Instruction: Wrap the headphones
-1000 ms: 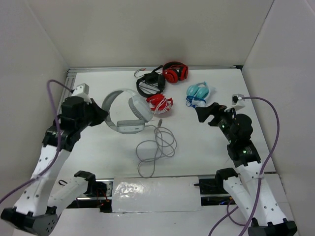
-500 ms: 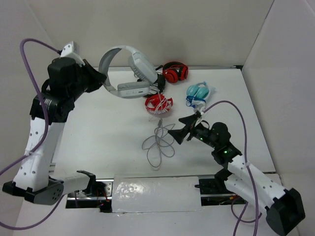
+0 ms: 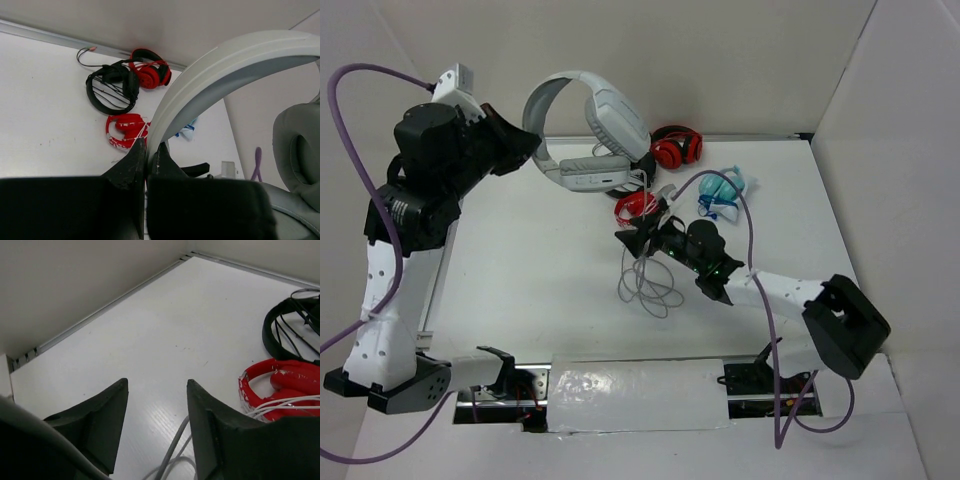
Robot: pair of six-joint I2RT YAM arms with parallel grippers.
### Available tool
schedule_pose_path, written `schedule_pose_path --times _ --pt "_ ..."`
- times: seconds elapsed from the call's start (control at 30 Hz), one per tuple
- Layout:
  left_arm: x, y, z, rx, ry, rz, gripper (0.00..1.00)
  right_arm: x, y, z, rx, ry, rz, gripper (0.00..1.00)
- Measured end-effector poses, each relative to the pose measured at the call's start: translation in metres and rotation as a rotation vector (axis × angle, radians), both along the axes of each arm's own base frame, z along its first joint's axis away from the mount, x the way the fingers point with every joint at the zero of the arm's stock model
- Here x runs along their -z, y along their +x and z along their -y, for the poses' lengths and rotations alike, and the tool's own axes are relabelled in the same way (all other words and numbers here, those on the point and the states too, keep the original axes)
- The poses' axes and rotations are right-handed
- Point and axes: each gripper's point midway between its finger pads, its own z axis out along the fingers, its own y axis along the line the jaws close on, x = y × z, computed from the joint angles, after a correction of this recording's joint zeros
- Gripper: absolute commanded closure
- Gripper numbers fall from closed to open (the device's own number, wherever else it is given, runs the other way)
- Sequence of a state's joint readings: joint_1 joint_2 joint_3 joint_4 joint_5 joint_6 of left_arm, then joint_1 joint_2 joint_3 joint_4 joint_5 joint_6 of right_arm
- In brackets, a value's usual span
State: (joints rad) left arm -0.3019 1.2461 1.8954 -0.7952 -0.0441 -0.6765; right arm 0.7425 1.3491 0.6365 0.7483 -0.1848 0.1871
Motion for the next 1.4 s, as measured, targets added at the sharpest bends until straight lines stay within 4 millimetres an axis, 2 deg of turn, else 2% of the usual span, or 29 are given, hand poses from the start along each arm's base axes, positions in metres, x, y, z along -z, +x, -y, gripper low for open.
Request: schedule_pose_path --times 0.03,0.07,0.1,0.13,0.17,0.23,0.3,0.4,0.5,0.53,0.6,0.7,0.73,0.8,0.83,0.87,0.9,0.97,1.0,1.03,1.07,1.1,1.17,1.2,1.23,1.27,1.3,1.4 --pt "-0.005 -0.003 0.000 0.006 0.000 0.014 1.00 0.001 0.005 -0.002 0.013 0.005 0.000 0.53" --pt "-0.012 -0.005 -0.001 0.011 0.006 0.032 1.00 0.004 0.010 -0.002 0.036 0.013 -0.015 0.68" --pt "-0.019 -0.008 -0.002 0.015 0.008 0.054 1.00 0.011 0.015 -0.001 0.067 0.014 -0.038 0.76" --pt "-0.027 -0.010 -0.003 0.016 0.009 0.076 1.00 0.017 0.020 0.003 0.106 0.017 -0.065 0.78" --pt "-0.035 -0.013 -0.004 0.015 0.014 0.100 1.00 0.023 0.025 0.008 0.146 0.021 -0.096 0.87" --pt "-0.048 -0.018 -0.010 0.002 0.021 0.142 1.00 0.034 0.036 0.027 0.227 0.032 -0.152 0.94" --pt "-0.053 -0.021 -0.016 -0.015 0.032 0.162 1.00 0.040 0.048 0.059 0.334 0.047 -0.201 0.97" --pt "-0.050 -0.018 -0.028 -0.054 0.035 0.156 1.00 0.041 0.056 0.130 0.574 0.053 -0.261 0.97" --pt "-0.040 -0.009 -0.037 -0.081 0.036 0.130 1.00 0.009 0.057 0.203 0.853 0.104 -0.280 0.97" --pt "-0.033 -0.005 -0.039 -0.087 0.036 0.113 1.00 -0.007 0.056 0.228 0.953 0.124 -0.276 0.95" --pt "-0.014 0.005 -0.045 -0.095 0.034 0.064 1.00 -0.053 0.046 0.273 1.124 0.169 -0.232 0.90" --pt "0.013 0.019 -0.049 -0.097 0.018 -0.012 1.00 -0.119 0.018 0.303 1.211 0.242 -0.147 0.86" --pt "0.020 0.023 -0.051 -0.098 0.013 -0.032 1.00 -0.142 0.006 0.311 1.230 0.270 -0.117 0.80" --pt "0.033 0.029 -0.053 -0.102 0.001 -0.068 1.00 -0.172 -0.011 0.321 1.240 0.294 -0.075 0.75" --pt "0.039 0.031 -0.054 -0.101 -0.007 -0.082 1.00 -0.172 -0.013 0.323 1.246 0.271 -0.072 0.63" --pt "0.044 0.033 -0.054 -0.098 -0.013 -0.091 1.00 -0.195 -0.024 0.326 1.232 0.311 -0.039 0.57" --pt "0.048 0.034 -0.054 -0.095 -0.016 -0.099 1.00 -0.201 -0.027 0.325 1.215 0.295 -0.033 0.44" --pt "0.055 0.034 -0.055 -0.092 -0.023 -0.115 1.00 -0.194 -0.021 0.313 1.157 0.242 -0.054 0.26" --pt "0.058 0.034 -0.056 -0.093 -0.028 -0.120 1.00 -0.179 -0.014 0.300 1.106 0.192 -0.085 0.18" --pt "0.059 0.033 -0.056 -0.095 -0.033 -0.126 1.00 -0.157 -0.006 0.287 1.054 0.137 -0.127 0.14" --pt "0.060 0.033 -0.056 -0.095 -0.037 -0.128 1.00 -0.130 0.001 0.272 0.989 0.080 -0.172 0.04" --pt "0.059 0.032 -0.056 -0.094 -0.040 -0.126 1.00 -0.097 0.002 0.255 0.913 0.019 -0.228 0.00" --pt "0.056 0.030 -0.055 -0.086 -0.043 -0.116 1.00 -0.032 -0.006 0.222 0.751 -0.105 -0.341 0.00" --pt "0.054 0.029 -0.054 -0.081 -0.044 -0.110 1.00 -0.004 -0.017 0.206 0.661 -0.161 -0.395 0.00" --pt "0.053 0.028 -0.053 -0.076 -0.046 -0.105 1.00 0.012 -0.028 0.194 0.582 -0.201 -0.426 0.00" --pt "0.052 0.026 -0.052 -0.070 -0.050 -0.094 1.00 0.018 -0.039 0.182 0.509 -0.218 -0.434 0.00" --pt "0.052 0.024 -0.051 -0.063 -0.053 -0.085 1.00 0.014 -0.048 0.170 0.437 -0.223 -0.417 0.00" --pt "0.060 0.017 -0.045 -0.043 -0.054 -0.082 1.00 -0.022 -0.068 0.139 0.264 -0.197 -0.305 0.00"
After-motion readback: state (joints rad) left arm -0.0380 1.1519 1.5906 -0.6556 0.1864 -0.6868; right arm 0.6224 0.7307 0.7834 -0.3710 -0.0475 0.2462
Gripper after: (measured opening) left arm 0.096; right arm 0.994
